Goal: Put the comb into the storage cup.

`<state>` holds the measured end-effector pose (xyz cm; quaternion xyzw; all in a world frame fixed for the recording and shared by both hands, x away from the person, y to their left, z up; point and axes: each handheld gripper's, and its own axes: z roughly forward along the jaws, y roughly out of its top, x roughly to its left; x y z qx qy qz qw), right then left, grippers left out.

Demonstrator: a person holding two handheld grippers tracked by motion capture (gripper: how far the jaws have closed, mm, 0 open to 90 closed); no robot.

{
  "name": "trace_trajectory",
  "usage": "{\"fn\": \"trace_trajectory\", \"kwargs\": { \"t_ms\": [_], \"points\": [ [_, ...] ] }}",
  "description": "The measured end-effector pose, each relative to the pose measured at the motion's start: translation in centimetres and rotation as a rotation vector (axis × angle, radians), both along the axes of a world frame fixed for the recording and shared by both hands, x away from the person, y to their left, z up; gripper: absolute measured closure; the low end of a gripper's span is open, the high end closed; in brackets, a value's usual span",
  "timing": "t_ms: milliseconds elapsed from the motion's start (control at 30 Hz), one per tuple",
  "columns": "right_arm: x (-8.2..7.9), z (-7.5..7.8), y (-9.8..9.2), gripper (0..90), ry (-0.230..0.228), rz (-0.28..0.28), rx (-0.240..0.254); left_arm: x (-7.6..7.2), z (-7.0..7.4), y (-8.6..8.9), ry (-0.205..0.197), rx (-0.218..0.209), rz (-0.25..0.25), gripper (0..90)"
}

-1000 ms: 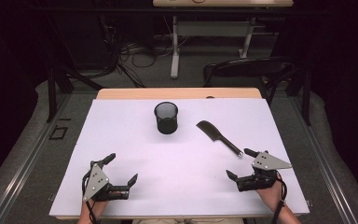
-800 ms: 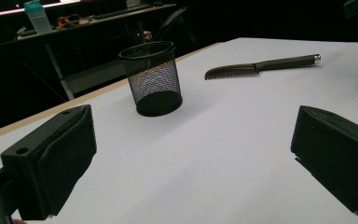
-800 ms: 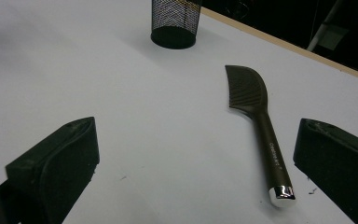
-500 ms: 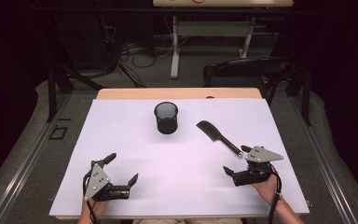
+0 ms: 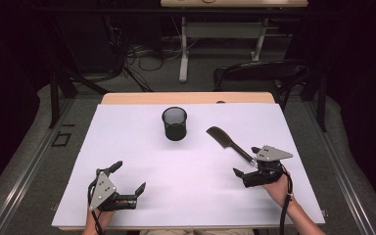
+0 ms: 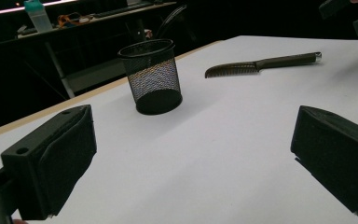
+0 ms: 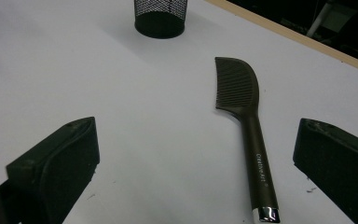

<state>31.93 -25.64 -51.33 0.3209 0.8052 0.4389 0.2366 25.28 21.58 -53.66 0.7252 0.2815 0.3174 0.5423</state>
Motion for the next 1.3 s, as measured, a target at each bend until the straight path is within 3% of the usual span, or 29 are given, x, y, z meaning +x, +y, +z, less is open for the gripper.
{"fn": "trace_trajectory", "kwargs": {
  "t_ms": [533,1000,1300],
  "points": [
    [2.0,0.3,0.4,0.3,0.081,0.005,-0.064,0.0,0.0,-0.1,-0.004,0.005,-0.001,0.1],
    [3.7,0.9,0.8,0.5,0.121,0.019,-0.105,0.1,0.0,-0.2,-0.004,0.013,-0.001,0.1],
    [5.2,1.3,1.3,0.6,0.179,0.037,-0.147,0.2,0.0,-0.2,-0.006,0.009,0.001,0.0]
  ]
}}
